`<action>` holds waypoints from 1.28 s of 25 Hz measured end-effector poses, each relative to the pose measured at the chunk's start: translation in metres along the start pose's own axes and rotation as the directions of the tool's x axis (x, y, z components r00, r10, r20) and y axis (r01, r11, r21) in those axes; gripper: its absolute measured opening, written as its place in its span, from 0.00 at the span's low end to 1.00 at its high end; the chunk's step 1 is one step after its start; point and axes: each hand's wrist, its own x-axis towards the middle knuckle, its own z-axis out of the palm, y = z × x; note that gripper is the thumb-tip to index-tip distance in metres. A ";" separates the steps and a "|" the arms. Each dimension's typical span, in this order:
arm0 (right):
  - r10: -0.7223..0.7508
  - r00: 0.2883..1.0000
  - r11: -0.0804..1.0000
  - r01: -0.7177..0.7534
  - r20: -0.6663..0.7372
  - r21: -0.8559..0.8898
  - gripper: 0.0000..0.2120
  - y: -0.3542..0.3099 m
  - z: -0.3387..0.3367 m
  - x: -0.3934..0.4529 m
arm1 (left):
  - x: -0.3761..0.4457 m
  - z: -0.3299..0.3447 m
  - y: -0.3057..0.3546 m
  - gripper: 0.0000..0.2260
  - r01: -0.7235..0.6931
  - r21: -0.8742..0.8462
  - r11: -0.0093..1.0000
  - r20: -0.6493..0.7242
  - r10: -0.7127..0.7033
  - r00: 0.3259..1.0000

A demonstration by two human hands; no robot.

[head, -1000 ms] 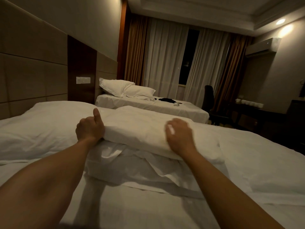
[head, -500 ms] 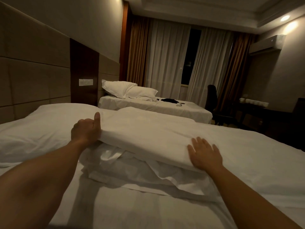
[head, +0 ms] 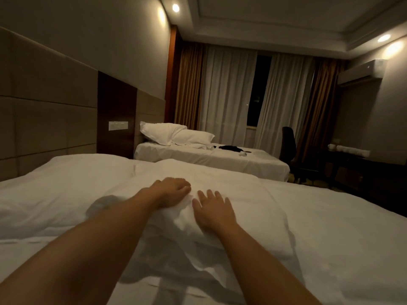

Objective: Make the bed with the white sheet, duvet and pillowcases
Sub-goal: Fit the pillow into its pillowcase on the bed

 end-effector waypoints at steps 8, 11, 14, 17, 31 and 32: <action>0.299 0.953 0.945 -0.302 -0.039 -0.129 0.32 0.102 -0.016 0.002 | 0.029 -0.004 -0.063 0.53 0.202 0.219 0.955 0.186 -0.244 0.952; 0.041 0.998 0.999 -0.042 -0.055 -0.018 0.28 0.057 -0.011 0.035 | 0.048 0.003 -0.038 0.38 0.152 0.111 0.982 0.175 -0.170 0.970; -0.111 0.993 0.994 0.111 0.025 0.025 0.27 0.033 -0.002 0.072 | 0.074 0.007 -0.005 0.27 0.082 0.092 0.992 0.172 -0.097 0.980; 0.013 0.993 1.000 -0.011 0.117 -0.011 0.29 0.072 0.002 0.106 | 0.099 0.011 -0.004 0.26 0.106 0.112 0.988 0.218 -0.129 0.967; -0.021 0.921 0.980 -0.059 0.390 0.192 0.29 0.014 -0.001 0.215 | 0.188 -0.010 -0.089 0.27 0.191 0.065 0.979 0.456 -0.200 0.867; -0.021 0.923 0.979 -0.060 0.385 0.197 0.29 0.006 0.006 0.237 | 0.206 -0.003 -0.096 0.27 0.164 0.048 0.985 0.470 -0.167 0.867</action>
